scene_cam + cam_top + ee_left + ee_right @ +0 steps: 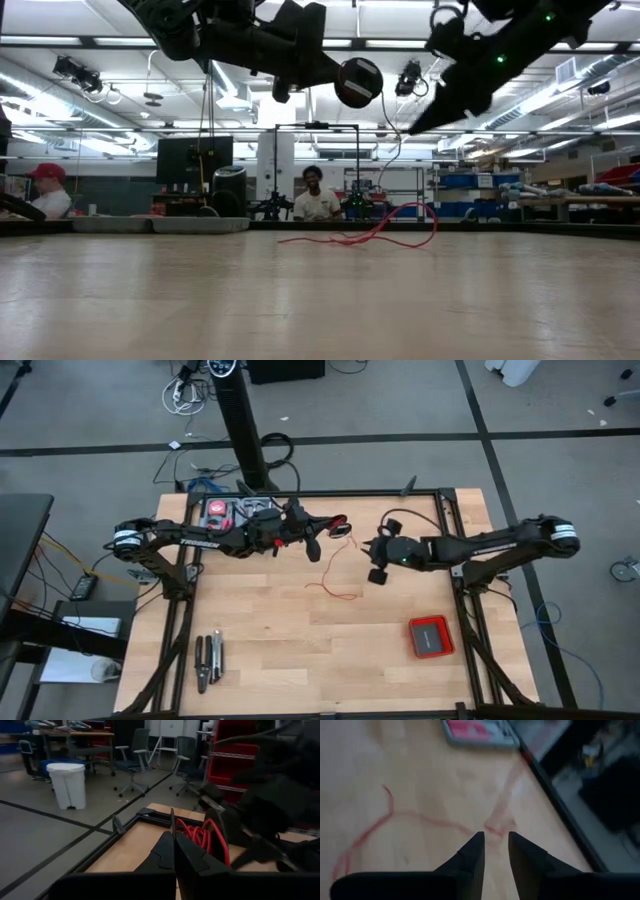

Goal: Coil cords
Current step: Coil the red wire onto the spool

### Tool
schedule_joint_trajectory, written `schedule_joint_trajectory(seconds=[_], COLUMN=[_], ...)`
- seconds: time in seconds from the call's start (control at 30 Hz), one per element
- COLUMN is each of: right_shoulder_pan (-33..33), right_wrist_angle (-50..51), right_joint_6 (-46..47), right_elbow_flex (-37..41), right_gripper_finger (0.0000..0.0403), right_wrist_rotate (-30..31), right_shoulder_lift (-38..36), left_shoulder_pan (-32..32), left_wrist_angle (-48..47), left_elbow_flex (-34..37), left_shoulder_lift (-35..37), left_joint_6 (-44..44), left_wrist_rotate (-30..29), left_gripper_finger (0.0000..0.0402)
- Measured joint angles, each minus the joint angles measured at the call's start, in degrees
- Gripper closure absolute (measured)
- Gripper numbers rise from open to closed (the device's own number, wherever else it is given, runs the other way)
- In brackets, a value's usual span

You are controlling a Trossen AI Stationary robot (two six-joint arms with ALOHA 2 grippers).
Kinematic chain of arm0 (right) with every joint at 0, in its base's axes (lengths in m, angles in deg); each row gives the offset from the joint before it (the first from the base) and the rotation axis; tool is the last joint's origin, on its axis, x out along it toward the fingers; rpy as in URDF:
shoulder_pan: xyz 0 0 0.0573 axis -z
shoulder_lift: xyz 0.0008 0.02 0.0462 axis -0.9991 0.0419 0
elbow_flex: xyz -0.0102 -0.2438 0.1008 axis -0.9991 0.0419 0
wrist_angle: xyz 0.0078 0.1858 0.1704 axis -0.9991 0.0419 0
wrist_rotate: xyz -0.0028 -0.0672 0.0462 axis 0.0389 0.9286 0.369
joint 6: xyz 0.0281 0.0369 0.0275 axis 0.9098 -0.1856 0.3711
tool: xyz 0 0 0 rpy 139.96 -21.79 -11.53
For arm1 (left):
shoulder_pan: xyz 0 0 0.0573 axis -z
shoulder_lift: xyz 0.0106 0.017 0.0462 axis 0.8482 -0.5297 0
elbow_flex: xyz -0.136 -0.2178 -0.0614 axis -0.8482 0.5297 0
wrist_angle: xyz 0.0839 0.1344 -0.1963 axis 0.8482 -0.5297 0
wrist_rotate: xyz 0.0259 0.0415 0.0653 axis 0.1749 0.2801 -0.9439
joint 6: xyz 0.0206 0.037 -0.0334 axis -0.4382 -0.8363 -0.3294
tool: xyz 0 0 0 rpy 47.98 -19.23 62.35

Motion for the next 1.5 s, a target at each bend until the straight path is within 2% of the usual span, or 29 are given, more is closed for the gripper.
schedule_joint_trajectory(seconds=[0.1,0.17,0.3,0.43,0.53,0.97,1.03,1.17,1.3,1.5], right_shoulder_pan=[0.93,1.29,1.70,3.68,5.32,6.74,6.77,6.77,6.93,7.01], right_wrist_angle=[7.08,7.66,-1.18,-9.53,-11.84,-16.49,-17.17,-17.43,-16.43,-14.35], right_joint_6=[2.30,2.77,2.45,2.13,1.70,-2.02,-2.96,-4.90,-4.99,-3.69], right_elbow_flex=[0.00,0.00,0.00,0.00,0.00,-0.02,0.00,-0.01,-0.02,-0.02], right_gripper_finger=[0.0319,0.0319,0.0319,0.0319,0.0319,0.0322,0.0335,0.0391,0.0396,0.0399], right_wrist_rotate=[0.55,0.43,-2.56,-9.93,-13.19,-13.58,-13.05,-12.86,-11.59,-13.35], right_shoulder_lift=[-1.96,-3.38,-5.28,-4.43,-3.52,-0.50,0.40,1.52,1.50,2.17], left_shoulder_pan=[0.00,0.00,0.00,0.00,0.11,0.11,0.11,0.11,0.11,0.11], left_wrist_angle=[-0.21,-0.24,-0.11,1.14,1.36,1.72,1.69,1.64,1.77,3.23], left_elbow_flex=[0.00,0.00,0.00,0.00,0.00,0.00,0.00,0.00,0.00,0.00], left_shoulder_lift=[0.00,0.00,0.00,0.00,0.00,0.00,0.00,0.00,0.00,0.00], left_joint_6=[0.01,0.01,-0.75,-2.96,-3.18,-3.16,-3.11,-3.05,-3.05,-3.05], left_wrist_rotate=[1.02,1.51,1.74,3.67,4.97,5.29,5.37,7.48,8.16,8.79], left_gripper_finger=[0.0401,0.0401,0.0401,0.0401,0.0401,0.0401,0.0401,0.0401,0.0401,0.0401])
